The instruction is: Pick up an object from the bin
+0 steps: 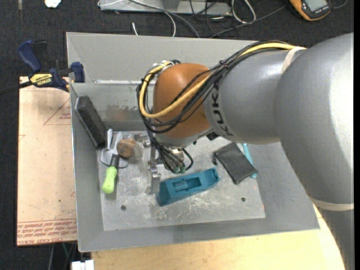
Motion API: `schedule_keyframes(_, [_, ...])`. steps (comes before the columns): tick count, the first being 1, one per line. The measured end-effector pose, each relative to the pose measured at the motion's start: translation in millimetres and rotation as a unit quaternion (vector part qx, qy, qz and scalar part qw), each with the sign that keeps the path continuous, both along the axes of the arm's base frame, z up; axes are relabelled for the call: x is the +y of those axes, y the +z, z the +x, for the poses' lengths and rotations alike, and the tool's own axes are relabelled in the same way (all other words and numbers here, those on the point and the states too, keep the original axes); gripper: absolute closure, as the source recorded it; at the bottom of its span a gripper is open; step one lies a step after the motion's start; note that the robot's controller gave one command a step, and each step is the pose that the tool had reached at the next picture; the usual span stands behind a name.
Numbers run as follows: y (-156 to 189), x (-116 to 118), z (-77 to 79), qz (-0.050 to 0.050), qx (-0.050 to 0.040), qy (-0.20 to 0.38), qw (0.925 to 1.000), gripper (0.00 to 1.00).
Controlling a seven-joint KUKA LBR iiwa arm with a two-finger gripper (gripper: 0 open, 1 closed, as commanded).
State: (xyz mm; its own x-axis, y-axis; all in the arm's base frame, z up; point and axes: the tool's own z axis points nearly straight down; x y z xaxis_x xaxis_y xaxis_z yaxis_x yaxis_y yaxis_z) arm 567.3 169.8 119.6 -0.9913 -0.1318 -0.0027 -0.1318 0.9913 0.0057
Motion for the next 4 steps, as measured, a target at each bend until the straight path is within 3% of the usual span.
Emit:
schedule_keyframes(1, [-14,-21,0.6,0.002,-0.0055,0.004,1.0,0.0])
schedule_keyframes(2, [26,-52,-56.4,0.001,0.0008,-0.028,0.9996,0.0])
schedule_keyframes(3, [17,-77,-56.8,0.002,-0.0034,-0.042,0.9991,0.0])
schedule_keyframes(4, [-6,-104,-68.9,0.003,-0.0062,-0.048,0.9988,0.0])
